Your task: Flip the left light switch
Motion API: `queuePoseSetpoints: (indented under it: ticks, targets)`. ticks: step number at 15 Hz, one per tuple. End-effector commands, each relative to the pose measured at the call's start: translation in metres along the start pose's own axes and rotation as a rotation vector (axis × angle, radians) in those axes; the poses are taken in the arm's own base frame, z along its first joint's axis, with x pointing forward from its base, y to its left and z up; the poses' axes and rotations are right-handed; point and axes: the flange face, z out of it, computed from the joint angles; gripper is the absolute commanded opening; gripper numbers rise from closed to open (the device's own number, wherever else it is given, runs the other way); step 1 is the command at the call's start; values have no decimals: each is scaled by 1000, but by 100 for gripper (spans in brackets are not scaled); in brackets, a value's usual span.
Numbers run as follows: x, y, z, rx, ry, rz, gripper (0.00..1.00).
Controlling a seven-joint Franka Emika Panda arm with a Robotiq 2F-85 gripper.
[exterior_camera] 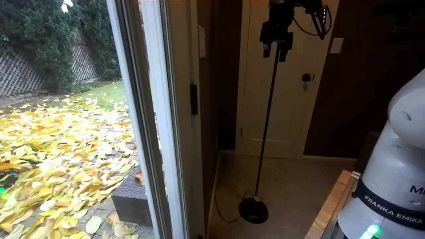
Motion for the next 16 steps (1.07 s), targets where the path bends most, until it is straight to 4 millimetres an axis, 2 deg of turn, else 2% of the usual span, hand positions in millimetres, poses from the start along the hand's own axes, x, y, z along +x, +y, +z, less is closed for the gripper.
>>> queuePoseSetpoints:
  ticks: [1, 11, 16]
  targets:
    - [0, 0, -1, 0, -1, 0, 100]
    - [0, 0, -4, 11, 14, -32, 100]
    - [1, -41, -28, 17, 124, -288, 100]
